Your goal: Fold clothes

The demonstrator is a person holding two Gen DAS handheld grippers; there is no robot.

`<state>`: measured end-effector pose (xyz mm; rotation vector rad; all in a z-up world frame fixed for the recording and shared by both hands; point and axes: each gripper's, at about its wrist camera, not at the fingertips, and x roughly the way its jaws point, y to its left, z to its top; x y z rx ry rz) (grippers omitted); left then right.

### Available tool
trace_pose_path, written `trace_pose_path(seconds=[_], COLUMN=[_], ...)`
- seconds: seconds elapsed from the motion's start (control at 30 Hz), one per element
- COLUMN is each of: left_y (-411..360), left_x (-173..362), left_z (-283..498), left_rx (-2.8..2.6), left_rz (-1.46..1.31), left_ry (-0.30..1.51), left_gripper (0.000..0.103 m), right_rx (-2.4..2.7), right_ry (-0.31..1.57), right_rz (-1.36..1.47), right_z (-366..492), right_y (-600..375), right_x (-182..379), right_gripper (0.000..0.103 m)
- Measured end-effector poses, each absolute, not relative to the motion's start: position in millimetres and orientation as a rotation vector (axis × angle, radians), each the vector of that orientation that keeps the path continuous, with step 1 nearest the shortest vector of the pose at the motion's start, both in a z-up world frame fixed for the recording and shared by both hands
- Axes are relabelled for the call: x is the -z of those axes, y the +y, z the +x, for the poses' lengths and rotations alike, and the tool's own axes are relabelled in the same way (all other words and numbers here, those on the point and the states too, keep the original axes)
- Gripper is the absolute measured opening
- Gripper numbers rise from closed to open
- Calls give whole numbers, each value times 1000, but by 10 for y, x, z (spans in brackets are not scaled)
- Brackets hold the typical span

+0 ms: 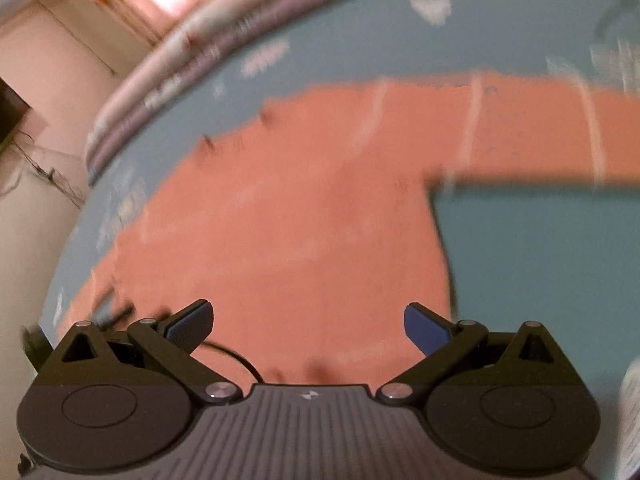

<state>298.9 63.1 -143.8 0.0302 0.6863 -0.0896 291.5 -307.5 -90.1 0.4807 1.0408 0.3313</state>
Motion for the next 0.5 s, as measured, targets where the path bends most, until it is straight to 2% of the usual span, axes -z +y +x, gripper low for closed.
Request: trace_pose_path(seconds=[0.33,0.5], left_y=[639,644], left_x=[1443,1441], left_z=[2995,2999], left_rx=[89,89], left_rz=[30,31], left_ry=[687,687], left_gripper=[102,102], right_rx=[-259,-200], right_ry=[926,896], right_rz=[773,782], right_z=[1901,1560], right_y=[-3498,-3403], right_x=[1197,1095], right_gripper=[103,103])
